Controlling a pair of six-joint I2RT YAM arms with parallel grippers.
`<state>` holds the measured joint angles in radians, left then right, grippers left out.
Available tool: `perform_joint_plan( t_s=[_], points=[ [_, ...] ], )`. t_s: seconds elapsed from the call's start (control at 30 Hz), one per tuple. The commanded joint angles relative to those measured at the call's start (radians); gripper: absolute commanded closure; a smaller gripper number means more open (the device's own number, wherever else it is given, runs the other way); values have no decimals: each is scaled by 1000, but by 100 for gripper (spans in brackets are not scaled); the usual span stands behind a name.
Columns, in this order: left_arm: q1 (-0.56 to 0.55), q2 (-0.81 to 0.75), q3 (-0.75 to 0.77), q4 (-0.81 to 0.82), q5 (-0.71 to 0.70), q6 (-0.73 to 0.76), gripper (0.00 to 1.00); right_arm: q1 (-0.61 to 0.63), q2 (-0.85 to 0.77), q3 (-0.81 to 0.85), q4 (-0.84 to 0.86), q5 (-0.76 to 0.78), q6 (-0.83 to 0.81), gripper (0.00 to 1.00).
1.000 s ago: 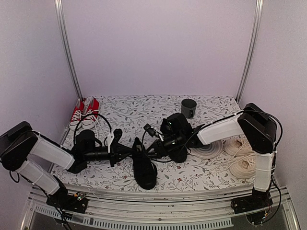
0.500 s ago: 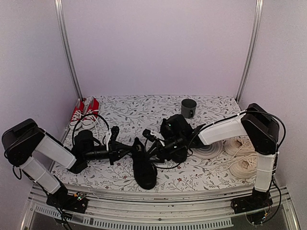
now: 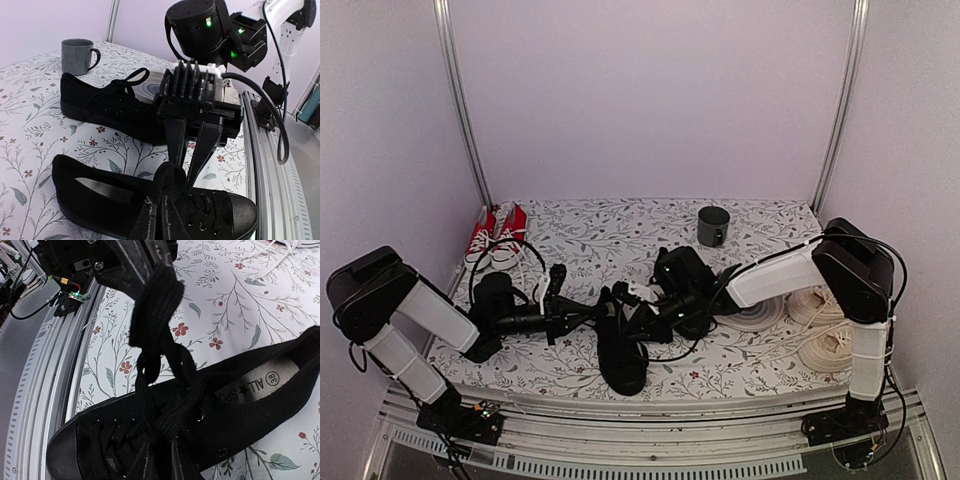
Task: Tie the shoes
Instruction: Tie the loops with the shoelace on the shoe.
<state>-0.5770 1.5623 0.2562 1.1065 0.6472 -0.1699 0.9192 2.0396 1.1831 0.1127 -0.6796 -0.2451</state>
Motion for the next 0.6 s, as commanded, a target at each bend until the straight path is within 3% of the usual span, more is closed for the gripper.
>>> perform_joint_plan(
  t_s=[0.0, 0.57],
  points=[
    [24, 26, 0, 50, 32, -17, 96, 12, -2, -4, -20, 43, -8, 96],
    [56, 99, 10, 69, 119, 7, 100, 10, -216, -153, -31, 105, 87, 99]
  ],
)
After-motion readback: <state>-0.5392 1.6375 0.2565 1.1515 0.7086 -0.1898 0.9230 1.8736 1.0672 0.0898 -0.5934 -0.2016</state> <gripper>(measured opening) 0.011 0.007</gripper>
